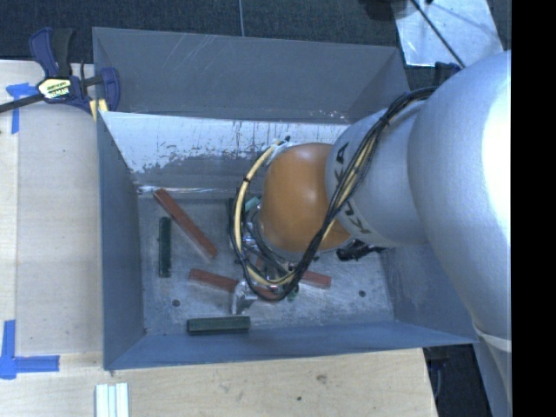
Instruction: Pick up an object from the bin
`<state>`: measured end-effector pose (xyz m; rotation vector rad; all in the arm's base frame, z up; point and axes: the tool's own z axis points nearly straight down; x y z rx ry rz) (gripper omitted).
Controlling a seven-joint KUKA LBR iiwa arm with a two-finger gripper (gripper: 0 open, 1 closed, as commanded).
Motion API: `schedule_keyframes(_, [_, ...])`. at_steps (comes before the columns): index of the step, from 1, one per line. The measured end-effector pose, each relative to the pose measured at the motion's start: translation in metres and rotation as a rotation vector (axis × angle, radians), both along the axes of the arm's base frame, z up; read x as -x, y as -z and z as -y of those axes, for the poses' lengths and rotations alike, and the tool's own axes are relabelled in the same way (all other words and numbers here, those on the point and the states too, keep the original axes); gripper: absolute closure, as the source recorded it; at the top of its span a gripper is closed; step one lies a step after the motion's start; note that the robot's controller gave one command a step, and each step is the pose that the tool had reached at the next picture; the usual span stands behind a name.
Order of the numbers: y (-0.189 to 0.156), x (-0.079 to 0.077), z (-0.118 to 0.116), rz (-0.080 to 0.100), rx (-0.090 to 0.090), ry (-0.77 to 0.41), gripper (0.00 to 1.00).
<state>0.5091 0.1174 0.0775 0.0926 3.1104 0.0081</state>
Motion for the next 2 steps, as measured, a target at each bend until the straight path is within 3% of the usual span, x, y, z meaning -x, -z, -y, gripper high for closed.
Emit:
schedule_keyframes(1, [-0.0055,-0.0044,0.0011,0.015,-0.022,0.363,1.00])
schedule_keyframes(2, [-0.0055,-0.0044,0.0011,0.015,-0.022,0.363,1.00])
